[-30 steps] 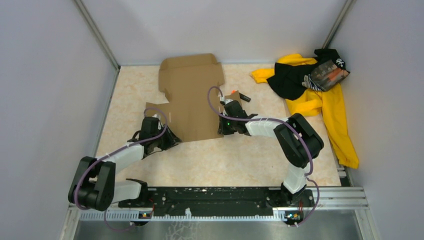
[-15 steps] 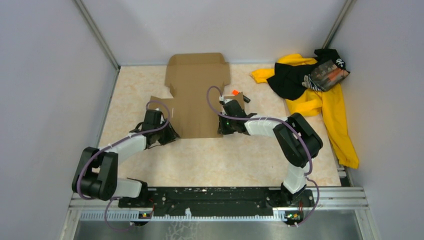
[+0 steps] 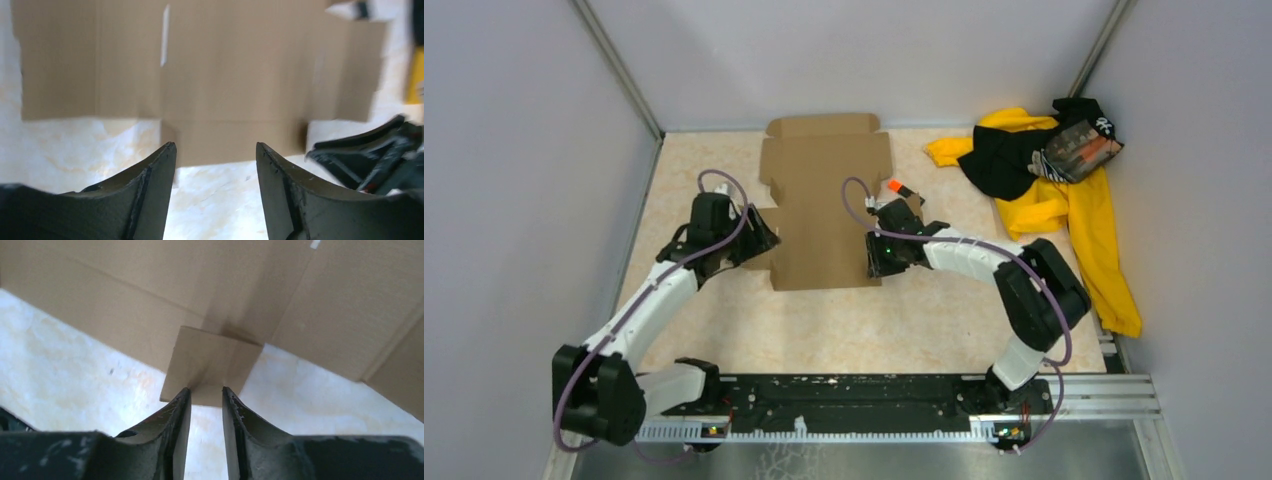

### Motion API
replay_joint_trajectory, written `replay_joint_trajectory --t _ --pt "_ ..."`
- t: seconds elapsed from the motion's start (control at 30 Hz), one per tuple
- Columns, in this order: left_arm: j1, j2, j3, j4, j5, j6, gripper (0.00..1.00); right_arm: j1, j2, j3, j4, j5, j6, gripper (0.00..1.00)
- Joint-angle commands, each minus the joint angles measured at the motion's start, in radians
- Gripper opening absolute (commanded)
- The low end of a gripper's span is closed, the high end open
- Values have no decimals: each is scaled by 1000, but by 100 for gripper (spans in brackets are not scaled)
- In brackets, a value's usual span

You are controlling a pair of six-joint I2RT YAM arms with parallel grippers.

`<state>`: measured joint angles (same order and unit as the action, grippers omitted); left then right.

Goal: Fold the paper box

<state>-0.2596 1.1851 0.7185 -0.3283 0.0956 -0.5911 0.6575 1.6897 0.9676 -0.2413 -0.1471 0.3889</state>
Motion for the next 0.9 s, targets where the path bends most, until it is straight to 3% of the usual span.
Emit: replay_joint_trajectory --t 0.0,0.27,0.5,0.87 --pt "-3 -81 187 -136 -38 73 69 10 -156 143 -188 -43 -63 33" --pt "28 -57 205 -163 -155 106 98 -16 -218 294 -346 33 -145 51" --pt "161 20 116 -21 18 58 99 -231 -221 237 -274 -51 -134 59" --pt "194 166 110 39 -171 21 99 -408 -78 200 -142 -133 -131 64"
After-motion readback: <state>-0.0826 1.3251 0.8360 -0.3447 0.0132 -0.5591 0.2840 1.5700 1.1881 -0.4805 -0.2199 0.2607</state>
